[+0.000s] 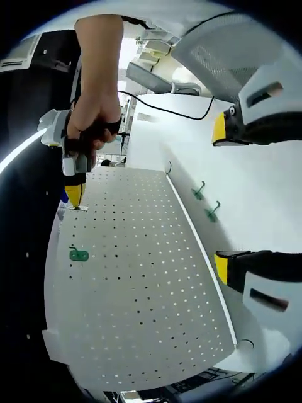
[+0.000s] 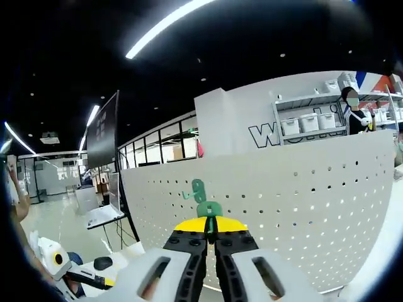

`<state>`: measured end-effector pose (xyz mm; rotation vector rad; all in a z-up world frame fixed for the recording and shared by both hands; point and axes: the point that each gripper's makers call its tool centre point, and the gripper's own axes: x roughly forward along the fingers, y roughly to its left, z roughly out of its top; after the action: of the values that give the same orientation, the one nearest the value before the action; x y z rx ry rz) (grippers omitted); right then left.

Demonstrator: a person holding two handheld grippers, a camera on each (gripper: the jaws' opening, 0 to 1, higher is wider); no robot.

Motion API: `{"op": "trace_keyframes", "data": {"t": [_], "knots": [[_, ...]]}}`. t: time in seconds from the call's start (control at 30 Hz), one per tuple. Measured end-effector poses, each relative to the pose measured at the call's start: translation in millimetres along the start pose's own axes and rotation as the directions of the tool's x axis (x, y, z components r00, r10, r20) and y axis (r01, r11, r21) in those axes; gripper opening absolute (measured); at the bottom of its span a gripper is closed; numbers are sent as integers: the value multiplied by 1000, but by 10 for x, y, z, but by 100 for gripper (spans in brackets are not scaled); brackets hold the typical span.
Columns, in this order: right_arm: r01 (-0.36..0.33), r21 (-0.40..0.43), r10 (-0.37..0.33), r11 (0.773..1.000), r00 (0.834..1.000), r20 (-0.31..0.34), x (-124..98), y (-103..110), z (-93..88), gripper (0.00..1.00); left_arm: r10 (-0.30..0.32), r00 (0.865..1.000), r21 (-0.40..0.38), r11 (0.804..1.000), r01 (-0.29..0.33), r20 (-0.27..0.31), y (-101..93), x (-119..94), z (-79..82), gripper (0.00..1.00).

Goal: Insert the hook assembly into the mounting plate slot until the hook locks in place.

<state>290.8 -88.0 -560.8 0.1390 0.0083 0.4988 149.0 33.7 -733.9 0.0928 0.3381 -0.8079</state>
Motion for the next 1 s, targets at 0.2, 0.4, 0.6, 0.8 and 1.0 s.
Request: {"op": "trace_keyframes", "data": {"t": [0.2,0.4,0.6,0.8,1.0], "knots": [[28,-10,-28,1000,1000,5,83,-36,41,0,-3,1000,-24,1000,3,-15,-16,-34,-96,68],[52,-19,-52,998,999,14,181,-56,70,0,-1,1000,-28,1000,0,-25,-17,-60,-139,68],[74,-35,-74,997,997,23,268,-75,98,0,9,1000,-31,999,-10,-24,3,-82,-141,67],[90,-53,-88,995,996,34,331,-97,128,0,10,999,-30,999,-11,-32,3,-78,-164,67],[103,-75,-100,992,994,41,404,-107,139,0,10,999,-30,999,-11,-32,4,-75,-162,67]]}}
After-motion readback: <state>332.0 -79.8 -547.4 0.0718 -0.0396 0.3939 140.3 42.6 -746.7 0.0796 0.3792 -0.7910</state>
